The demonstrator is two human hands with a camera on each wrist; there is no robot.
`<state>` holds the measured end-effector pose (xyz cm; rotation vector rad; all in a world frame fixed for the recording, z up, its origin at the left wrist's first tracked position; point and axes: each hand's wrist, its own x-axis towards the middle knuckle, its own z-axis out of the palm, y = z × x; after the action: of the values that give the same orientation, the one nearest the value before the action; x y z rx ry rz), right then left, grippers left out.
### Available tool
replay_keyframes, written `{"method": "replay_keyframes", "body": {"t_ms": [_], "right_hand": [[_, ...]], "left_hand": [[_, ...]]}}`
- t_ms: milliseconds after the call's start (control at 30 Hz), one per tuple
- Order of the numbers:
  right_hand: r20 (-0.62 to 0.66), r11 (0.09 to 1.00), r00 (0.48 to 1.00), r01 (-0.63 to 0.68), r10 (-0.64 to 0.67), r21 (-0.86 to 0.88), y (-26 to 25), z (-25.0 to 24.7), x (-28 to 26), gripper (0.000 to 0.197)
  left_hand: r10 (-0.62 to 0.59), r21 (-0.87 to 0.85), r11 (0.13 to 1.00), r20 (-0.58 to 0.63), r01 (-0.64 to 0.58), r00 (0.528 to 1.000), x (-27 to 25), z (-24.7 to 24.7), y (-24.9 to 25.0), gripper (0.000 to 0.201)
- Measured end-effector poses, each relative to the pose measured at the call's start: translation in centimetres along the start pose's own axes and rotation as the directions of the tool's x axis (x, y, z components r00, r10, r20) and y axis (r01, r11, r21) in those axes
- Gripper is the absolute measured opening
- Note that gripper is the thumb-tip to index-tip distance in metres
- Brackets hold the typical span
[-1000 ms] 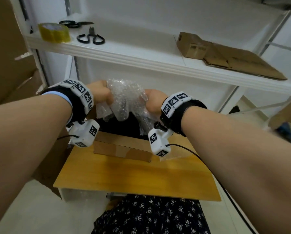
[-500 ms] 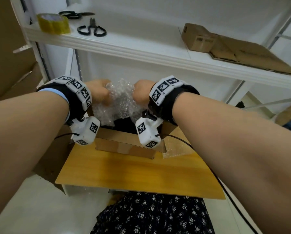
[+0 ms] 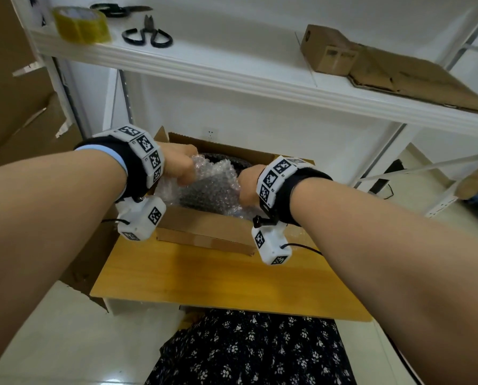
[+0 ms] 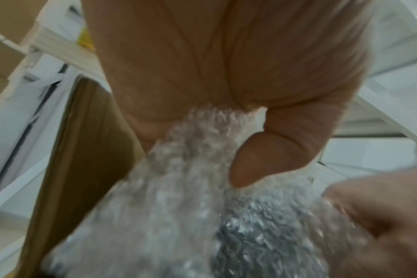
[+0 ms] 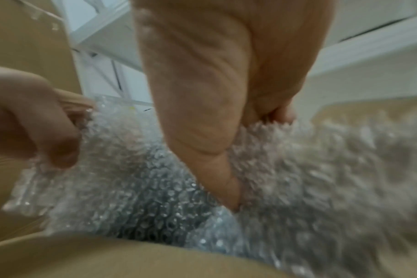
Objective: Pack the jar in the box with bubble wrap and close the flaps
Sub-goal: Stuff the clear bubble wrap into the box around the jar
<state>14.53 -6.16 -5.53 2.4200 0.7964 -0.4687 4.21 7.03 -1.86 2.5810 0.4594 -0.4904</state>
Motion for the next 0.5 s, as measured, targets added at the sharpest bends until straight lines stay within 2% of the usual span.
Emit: {"method": "replay_keyframes", "body": {"t_ms": [33, 100, 167, 233, 333, 433, 500], "right_hand": [[-0.024, 0.999, 1.0, 0.0, -0.001, -0.048, 0.0, -0.4, -0.8, 0.027], [-0.114, 0.987, 0.993, -0.006, -0.012, -0.158, 0.1, -0.8, -3.0, 0.024], [-0.148, 0.986, 0.989, -0.023, -0.001, -0.162, 0.3, -1.2, -4.4, 0.024], [-0.185, 0.996, 0.983, -0.021, 0.006, -0.081, 0.8, -1.3, -3.7, 0.025], [-0.133, 0.998, 0.991, 0.004, 0.004, 0.062, 1.0, -1.1, -2.0, 0.032], [-0.207, 0.964, 0.978, 0.064, -0.01, 0.257, 1.2, -0.6, -1.7, 0.055], [-0.214, 0.904, 0.976, 0.122, -0.035, 0.41, 1.3, -0.7, -2.5, 0.054]], "left_hand": [[-0.021, 0.159, 0.987, -0.038, 0.027, 0.999, 0.2, 0.1, 0.1, 0.037], [-0.009, 0.51, 0.857, -0.117, 0.068, 0.993, 0.2, 0.3, 0.3, 0.049], [-0.011, 0.615, 0.785, -0.102, 0.072, 0.995, 0.3, 0.4, 0.6, 0.057], [0.001, 0.636, 0.77, -0.083, 0.052, 0.997, 0.5, 0.4, 0.9, 0.058], [-0.004, 0.625, 0.78, -0.049, 0.034, 0.999, 0.5, 0.4, 0.9, 0.05], [-0.048, 0.547, 0.837, 0.021, 0.029, 0.999, 0.6, 0.7, 0.6, 0.053], [-0.082, 0.469, 0.883, 0.086, 0.032, 0.993, 0.3, 0.9, 0.3, 0.058]]}}
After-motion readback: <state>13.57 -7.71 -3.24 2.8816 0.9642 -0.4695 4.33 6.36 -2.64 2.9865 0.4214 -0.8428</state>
